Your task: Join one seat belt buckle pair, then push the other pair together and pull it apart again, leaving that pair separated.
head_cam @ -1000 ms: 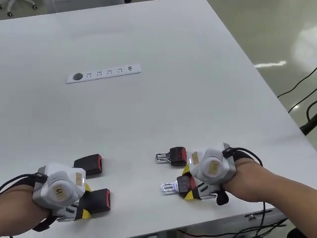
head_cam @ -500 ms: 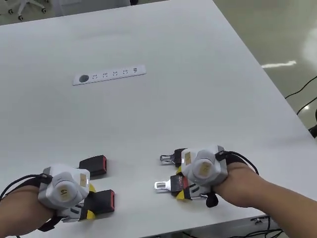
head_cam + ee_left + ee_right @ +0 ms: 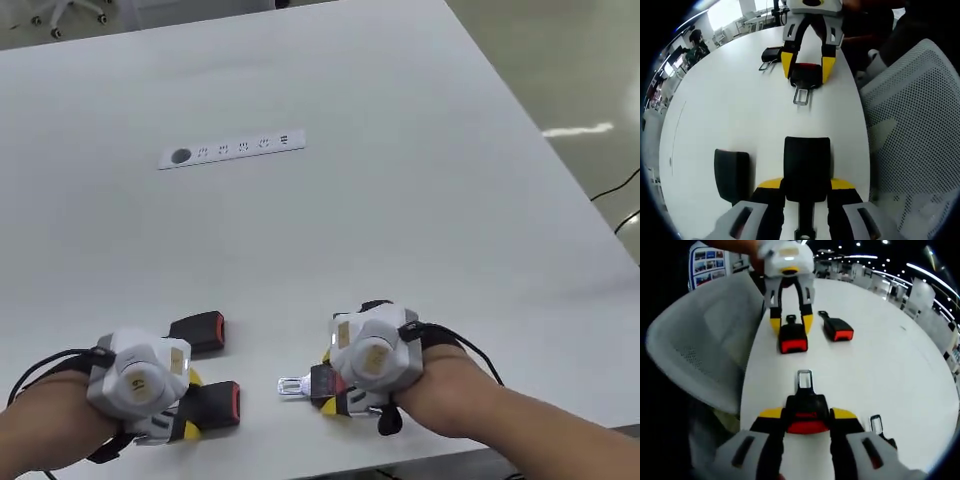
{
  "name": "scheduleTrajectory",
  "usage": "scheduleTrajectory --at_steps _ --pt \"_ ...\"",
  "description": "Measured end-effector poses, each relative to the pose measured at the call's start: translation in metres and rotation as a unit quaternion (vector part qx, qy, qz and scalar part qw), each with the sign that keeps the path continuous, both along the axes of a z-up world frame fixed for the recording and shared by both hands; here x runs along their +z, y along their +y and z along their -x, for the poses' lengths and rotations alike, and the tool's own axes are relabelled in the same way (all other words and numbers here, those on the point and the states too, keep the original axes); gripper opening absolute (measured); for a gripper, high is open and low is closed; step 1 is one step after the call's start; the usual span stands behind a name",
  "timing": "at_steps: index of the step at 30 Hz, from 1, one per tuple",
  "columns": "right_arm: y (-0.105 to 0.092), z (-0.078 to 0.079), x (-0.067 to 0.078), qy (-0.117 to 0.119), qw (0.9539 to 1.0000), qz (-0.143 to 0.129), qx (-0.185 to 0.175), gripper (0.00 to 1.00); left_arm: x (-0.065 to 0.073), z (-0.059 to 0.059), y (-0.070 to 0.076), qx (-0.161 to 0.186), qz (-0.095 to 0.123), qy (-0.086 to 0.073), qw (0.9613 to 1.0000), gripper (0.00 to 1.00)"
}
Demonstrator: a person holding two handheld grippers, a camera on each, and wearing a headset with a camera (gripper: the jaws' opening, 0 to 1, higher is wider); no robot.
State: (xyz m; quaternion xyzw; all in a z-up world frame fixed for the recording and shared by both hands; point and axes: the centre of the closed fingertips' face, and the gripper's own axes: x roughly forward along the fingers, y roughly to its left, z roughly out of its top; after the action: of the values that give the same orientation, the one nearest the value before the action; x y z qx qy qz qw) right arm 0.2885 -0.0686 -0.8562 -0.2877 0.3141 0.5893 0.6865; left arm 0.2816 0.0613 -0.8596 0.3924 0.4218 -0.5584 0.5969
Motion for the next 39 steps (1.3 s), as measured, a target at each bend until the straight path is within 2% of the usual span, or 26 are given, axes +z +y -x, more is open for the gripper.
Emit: scheduleTrajectory --at_steps 5,9,18,23,24,26,29,32,39 --pt "0.025 0.006 0.000 -0.001 0.9999 -0.005 0.015 0.34 0.000 0.000 0.000 0.001 0.001 0.000 1.0000 0.34" --pt "0.036 0.010 0.000 -0.005 0.9997 0.001 0.025 0.34 0.000 0.000 0.000 0.008 0.004 -0.001 1.0000 0.34" --pt "0.044 0.006 0.001 -0.008 0.9997 0.007 0.024 0.34 0.000 0.001 0.000 0.004 0.002 -0.001 1.0000 0.33" --pt "0.049 0.008 0.002 -0.001 0.9996 -0.002 0.028 0.34 0.001 0.000 0.001 0.002 -0.001 -0.001 1.0000 0.33" --pt "0.050 0.008 0.000 -0.020 0.9987 0.007 0.047 0.34 0.001 0.001 0.000 -0.007 -0.001 -0.002 1.0000 0.33" --pt "0.051 0.008 0.000 -0.006 0.9994 -0.006 0.035 0.34 0.001 0.000 0.000 -0.009 0.000 -0.002 1.0000 0.33" --pt "0.053 0.006 0.001 -0.001 0.9993 -0.028 0.024 0.33 0.001 -0.001 -0.002 -0.005 0.001 -0.001 1.0000 0.33" --pt "0.053 0.007 0.001 -0.002 0.9992 -0.032 0.025 0.33 0.001 -0.001 -0.003 -0.005 -0.005 -0.001 1.0000 0.32" --pt "0.058 0.006 0.002 0.000 0.9992 -0.032 0.024 0.32 0.001 -0.001 -0.002 -0.003 0.006 0.000 1.0000 0.32"
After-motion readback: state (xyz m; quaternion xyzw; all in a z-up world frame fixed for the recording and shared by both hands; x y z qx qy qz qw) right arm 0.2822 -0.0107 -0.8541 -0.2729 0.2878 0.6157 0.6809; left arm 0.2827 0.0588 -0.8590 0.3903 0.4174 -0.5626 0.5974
